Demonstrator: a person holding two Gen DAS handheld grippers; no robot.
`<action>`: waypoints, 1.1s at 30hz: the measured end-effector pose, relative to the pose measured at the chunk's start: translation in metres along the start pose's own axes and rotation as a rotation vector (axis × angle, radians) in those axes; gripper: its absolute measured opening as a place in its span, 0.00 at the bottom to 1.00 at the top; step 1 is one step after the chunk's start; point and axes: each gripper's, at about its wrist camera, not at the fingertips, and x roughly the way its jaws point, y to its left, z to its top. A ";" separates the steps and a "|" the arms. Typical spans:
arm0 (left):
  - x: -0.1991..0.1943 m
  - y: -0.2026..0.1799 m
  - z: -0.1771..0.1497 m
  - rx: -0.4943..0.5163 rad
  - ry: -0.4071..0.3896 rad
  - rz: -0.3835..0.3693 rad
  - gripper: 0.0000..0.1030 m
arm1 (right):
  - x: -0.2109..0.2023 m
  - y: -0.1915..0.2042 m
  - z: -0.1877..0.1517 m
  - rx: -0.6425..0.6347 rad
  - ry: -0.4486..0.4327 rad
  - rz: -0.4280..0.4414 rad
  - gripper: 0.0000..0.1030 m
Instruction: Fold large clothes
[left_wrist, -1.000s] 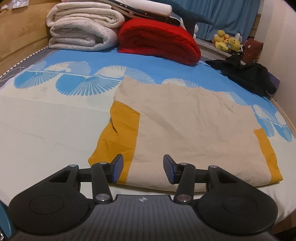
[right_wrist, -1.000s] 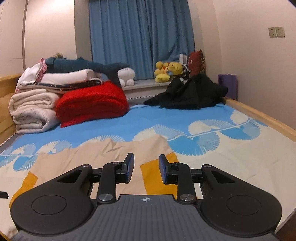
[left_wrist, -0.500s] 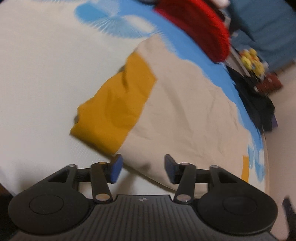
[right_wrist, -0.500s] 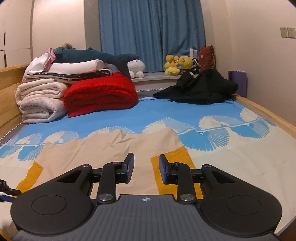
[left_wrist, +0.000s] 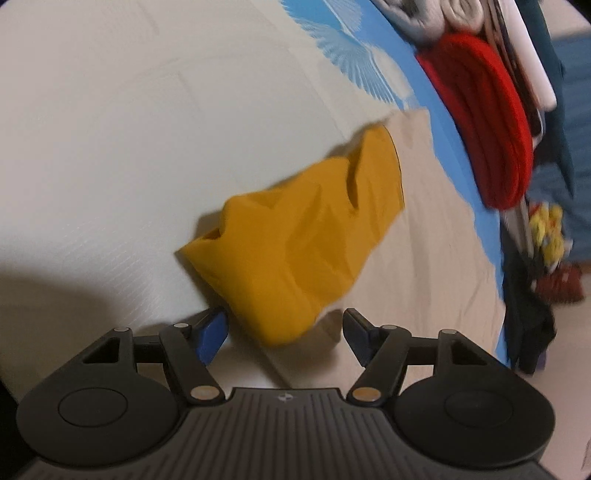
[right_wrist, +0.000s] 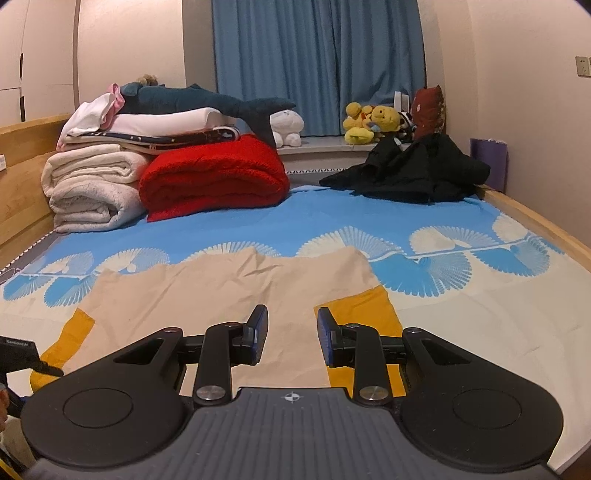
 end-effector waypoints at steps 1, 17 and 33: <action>0.001 0.001 0.001 -0.013 -0.018 -0.008 0.71 | 0.000 0.000 0.000 0.002 0.000 0.000 0.30; -0.019 -0.013 0.000 -0.003 -0.184 -0.049 0.06 | 0.013 0.013 -0.002 0.022 0.028 0.035 0.30; -0.151 -0.004 0.051 0.344 -0.189 0.051 0.04 | 0.055 0.124 -0.017 -0.032 0.222 0.429 0.30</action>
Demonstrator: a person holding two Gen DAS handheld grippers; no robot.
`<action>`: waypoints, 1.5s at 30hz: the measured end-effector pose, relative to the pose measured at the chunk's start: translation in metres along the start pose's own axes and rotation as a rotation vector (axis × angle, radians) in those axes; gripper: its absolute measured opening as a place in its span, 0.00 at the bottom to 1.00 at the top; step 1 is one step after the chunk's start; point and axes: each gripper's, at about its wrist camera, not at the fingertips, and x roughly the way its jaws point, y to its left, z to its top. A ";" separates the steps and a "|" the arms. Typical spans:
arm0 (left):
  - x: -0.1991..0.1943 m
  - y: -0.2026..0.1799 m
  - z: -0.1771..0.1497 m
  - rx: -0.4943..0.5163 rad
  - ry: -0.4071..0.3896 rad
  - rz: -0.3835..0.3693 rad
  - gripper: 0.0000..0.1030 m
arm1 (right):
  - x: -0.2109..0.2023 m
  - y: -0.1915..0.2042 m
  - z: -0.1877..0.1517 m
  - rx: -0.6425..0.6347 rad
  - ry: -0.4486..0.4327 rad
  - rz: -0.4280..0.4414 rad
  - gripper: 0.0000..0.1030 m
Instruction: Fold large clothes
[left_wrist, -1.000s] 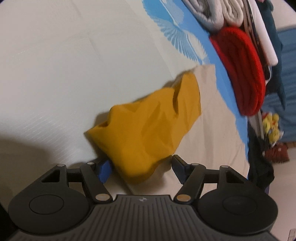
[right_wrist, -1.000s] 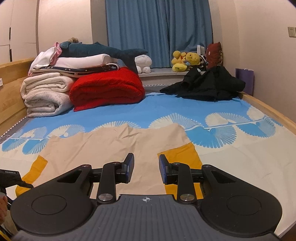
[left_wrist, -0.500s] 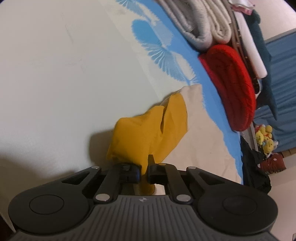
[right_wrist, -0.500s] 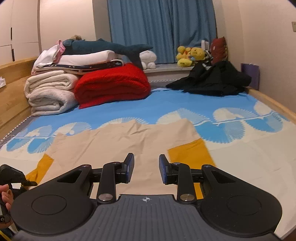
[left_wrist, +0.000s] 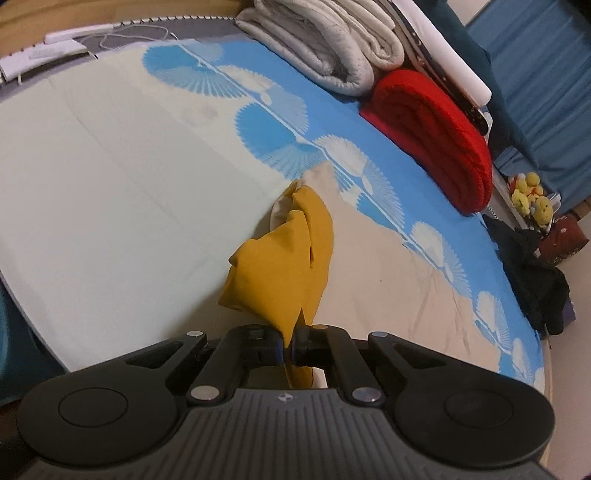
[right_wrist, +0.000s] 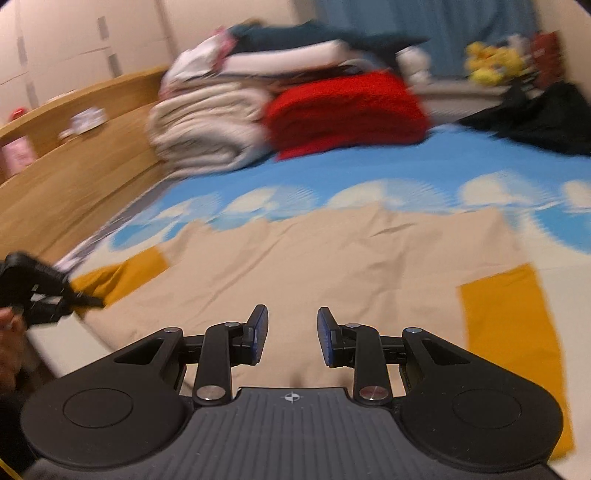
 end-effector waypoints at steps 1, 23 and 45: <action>0.002 0.008 0.002 -0.006 0.003 -0.008 0.05 | 0.007 0.008 -0.001 -0.009 0.022 0.031 0.30; 0.095 0.069 -0.001 -0.332 0.226 0.068 0.55 | 0.136 0.037 -0.027 -0.013 0.367 -0.115 0.26; 0.010 -0.140 -0.051 0.370 -0.160 0.026 0.10 | -0.102 -0.084 0.050 -0.106 -0.276 -0.299 0.29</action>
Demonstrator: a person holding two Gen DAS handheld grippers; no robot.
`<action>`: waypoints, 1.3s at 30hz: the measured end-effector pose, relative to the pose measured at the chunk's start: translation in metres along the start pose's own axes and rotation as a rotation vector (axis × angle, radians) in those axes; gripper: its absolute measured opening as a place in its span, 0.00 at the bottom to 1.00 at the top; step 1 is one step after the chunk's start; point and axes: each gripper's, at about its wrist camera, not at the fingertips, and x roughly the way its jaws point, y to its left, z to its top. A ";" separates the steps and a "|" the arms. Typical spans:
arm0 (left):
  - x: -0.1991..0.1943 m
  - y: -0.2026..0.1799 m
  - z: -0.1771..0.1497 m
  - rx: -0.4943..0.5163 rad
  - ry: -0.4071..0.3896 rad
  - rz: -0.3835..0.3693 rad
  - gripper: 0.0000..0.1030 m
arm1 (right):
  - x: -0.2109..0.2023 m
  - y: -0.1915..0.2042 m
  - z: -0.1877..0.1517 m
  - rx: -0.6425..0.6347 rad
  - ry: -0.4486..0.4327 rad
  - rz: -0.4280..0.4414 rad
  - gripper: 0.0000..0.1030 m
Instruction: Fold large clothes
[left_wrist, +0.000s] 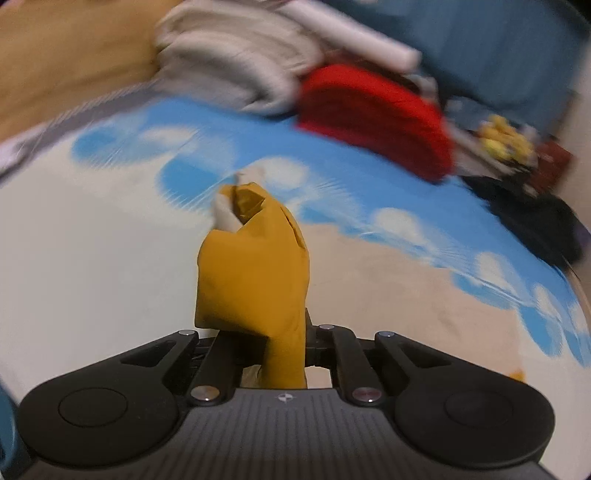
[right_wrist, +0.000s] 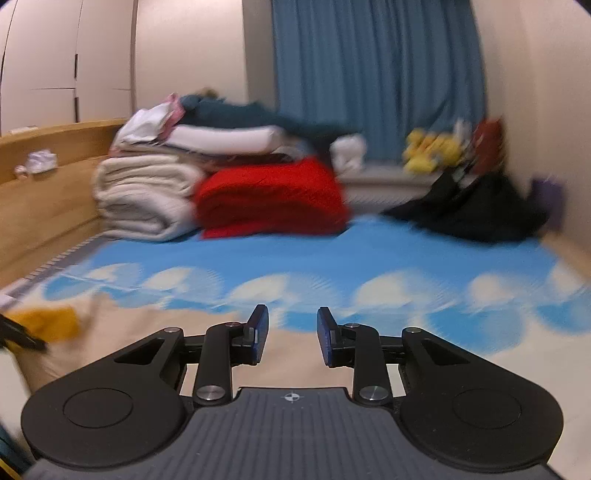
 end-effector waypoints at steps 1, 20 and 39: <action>-0.006 -0.020 -0.002 0.054 -0.026 -0.024 0.10 | -0.006 -0.017 -0.002 0.015 0.002 -0.031 0.29; 0.033 -0.306 -0.192 0.815 0.189 -0.450 0.18 | -0.043 -0.118 -0.036 0.182 0.071 -0.143 0.29; 0.010 -0.143 -0.049 0.570 0.092 -0.482 0.61 | 0.071 -0.078 -0.082 0.542 0.472 0.068 0.54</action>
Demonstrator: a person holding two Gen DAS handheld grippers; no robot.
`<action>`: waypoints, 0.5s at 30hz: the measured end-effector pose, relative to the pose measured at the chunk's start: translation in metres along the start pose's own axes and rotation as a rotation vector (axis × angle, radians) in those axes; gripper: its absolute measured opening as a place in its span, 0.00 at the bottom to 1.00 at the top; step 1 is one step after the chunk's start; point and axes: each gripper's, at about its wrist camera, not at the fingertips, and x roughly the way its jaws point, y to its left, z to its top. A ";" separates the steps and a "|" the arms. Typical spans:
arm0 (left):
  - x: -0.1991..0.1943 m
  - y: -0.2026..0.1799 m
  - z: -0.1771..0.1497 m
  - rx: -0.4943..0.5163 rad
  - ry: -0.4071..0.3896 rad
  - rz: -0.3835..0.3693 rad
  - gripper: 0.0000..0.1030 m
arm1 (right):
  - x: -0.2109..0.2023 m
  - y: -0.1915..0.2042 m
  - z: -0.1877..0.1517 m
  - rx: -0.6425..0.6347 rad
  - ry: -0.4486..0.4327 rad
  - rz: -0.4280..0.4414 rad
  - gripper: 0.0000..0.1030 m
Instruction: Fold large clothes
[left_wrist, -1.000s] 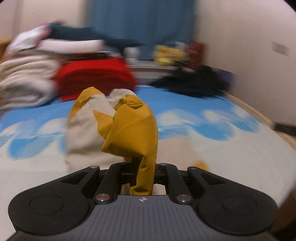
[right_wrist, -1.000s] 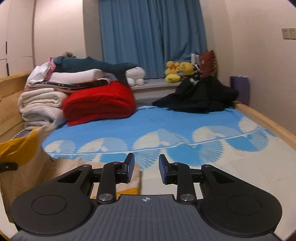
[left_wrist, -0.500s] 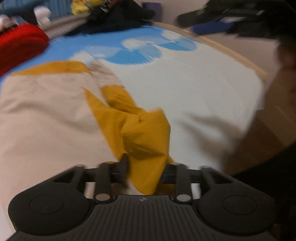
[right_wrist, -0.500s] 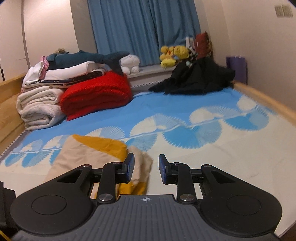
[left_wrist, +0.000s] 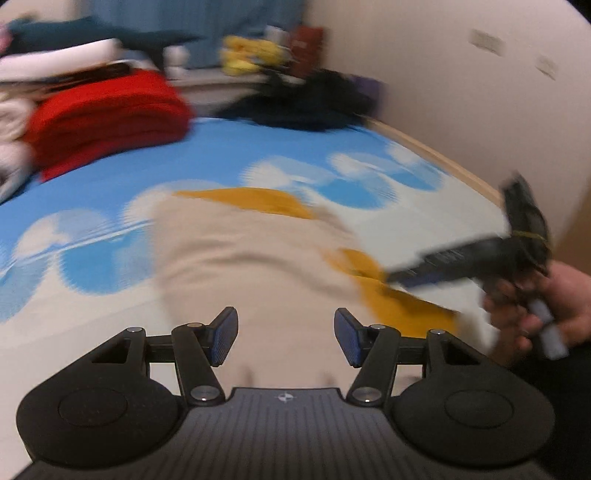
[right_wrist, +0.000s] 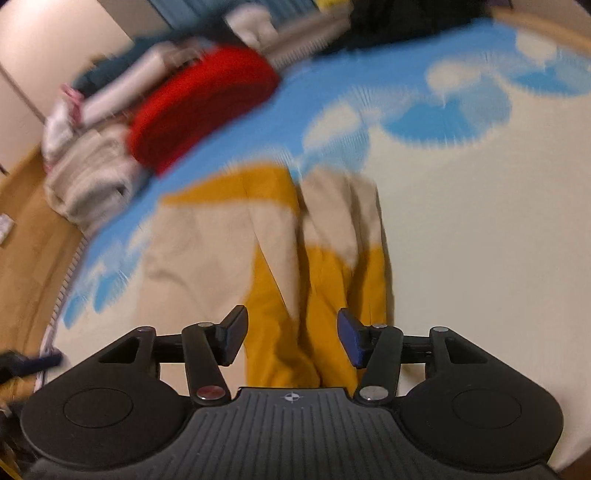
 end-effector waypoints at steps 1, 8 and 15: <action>0.000 0.010 -0.008 -0.029 0.000 0.021 0.61 | 0.007 0.000 -0.001 0.020 0.026 -0.005 0.54; 0.014 0.035 -0.004 -0.077 0.066 0.195 0.62 | 0.043 0.019 -0.010 -0.026 0.138 -0.055 0.57; 0.014 0.044 -0.006 -0.173 0.102 0.177 0.68 | 0.005 0.040 -0.012 -0.153 -0.016 0.038 0.02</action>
